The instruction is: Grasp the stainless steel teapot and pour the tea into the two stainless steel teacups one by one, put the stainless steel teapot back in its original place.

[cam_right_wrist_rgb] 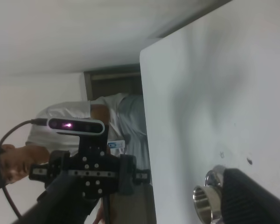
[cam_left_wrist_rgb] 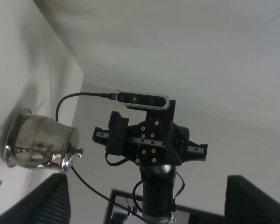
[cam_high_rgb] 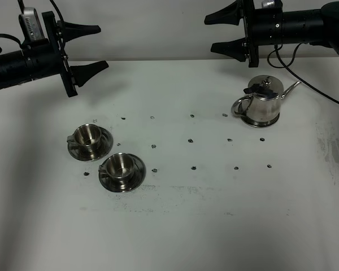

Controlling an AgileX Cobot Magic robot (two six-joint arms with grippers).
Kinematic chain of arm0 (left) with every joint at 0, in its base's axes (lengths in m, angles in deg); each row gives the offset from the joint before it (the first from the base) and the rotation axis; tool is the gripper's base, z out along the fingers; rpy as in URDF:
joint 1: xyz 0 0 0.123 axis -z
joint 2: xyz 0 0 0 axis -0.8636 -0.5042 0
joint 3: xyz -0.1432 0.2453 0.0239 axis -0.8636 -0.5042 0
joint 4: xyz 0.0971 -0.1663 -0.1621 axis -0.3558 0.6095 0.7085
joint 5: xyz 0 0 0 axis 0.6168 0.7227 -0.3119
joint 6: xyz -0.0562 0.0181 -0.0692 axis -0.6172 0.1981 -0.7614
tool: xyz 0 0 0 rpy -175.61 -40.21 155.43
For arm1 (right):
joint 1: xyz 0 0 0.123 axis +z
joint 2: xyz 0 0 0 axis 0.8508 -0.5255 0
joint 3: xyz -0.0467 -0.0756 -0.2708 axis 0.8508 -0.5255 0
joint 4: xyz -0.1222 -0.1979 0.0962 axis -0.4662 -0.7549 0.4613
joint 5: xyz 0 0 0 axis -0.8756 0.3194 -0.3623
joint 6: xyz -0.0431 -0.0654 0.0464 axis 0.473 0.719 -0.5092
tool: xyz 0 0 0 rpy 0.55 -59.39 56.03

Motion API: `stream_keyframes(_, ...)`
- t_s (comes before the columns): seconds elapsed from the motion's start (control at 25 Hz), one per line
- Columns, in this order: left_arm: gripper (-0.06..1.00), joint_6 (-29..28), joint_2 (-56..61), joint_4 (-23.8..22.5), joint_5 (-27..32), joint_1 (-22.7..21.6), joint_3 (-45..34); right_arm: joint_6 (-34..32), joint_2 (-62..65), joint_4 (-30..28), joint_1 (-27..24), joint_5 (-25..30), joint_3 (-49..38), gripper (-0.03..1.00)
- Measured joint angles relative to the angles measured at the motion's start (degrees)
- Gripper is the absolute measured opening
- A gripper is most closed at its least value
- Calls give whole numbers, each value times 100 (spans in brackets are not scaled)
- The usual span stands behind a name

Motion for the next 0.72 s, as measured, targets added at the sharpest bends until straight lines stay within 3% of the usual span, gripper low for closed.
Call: stream_keyframes(0.72,72,0,0,0,0,0,0,0,0,0,0,0,0,60)
